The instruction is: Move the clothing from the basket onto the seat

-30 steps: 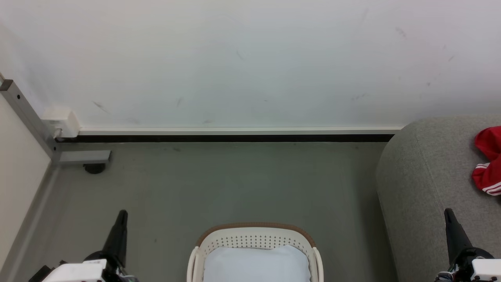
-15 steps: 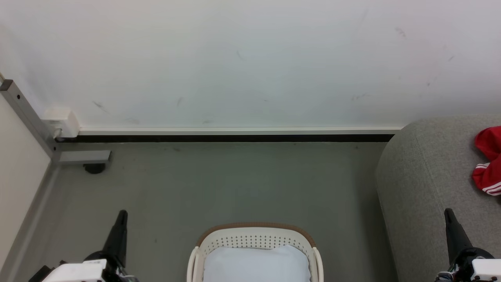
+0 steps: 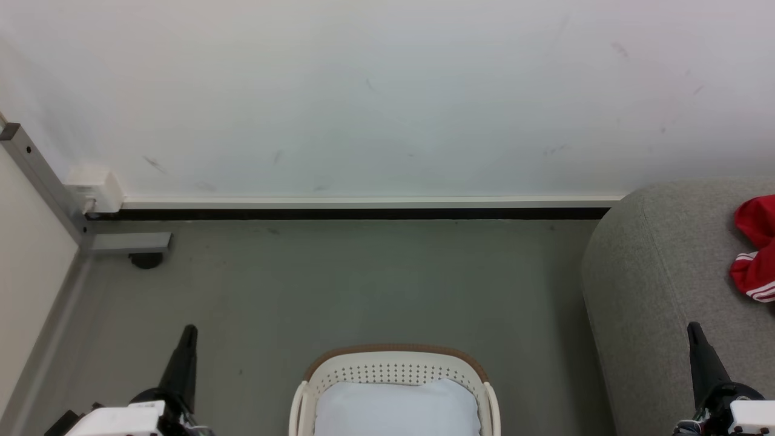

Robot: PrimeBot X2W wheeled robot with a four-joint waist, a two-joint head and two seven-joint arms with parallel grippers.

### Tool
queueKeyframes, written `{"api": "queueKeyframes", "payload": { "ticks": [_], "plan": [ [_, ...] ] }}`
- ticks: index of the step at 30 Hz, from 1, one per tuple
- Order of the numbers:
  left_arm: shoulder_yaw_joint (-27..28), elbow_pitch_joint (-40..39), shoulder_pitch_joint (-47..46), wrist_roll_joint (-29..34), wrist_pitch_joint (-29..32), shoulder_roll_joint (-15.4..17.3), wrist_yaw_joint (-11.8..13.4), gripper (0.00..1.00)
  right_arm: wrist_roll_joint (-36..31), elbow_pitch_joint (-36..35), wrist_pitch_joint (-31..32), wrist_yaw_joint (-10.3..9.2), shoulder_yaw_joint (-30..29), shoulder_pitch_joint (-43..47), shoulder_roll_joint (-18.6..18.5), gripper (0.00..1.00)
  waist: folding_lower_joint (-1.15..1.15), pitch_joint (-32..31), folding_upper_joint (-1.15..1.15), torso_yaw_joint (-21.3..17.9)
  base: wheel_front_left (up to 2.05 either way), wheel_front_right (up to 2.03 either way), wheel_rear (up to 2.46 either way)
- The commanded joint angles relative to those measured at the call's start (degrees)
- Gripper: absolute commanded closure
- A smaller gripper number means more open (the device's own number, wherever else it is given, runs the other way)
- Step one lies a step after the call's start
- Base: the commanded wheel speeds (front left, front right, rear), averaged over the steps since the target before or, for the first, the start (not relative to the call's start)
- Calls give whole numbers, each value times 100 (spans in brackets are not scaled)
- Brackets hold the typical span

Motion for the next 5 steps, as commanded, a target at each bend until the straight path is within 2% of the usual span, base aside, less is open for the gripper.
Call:
{"api": "queueKeyframes", "payload": {
  "ticks": [1,5],
  "plan": [
    [14,-12,-51,-79,23,11,-25,100,0,-20,19,-13,-20,-70,-26,100,0,0,0,0,0,0,0],
    [14,-12,-51,-79,23,11,-26,100,0,-20,19,-13,-21,-70,-26,100,0,0,0,0,0,0,0]
  ]
}}
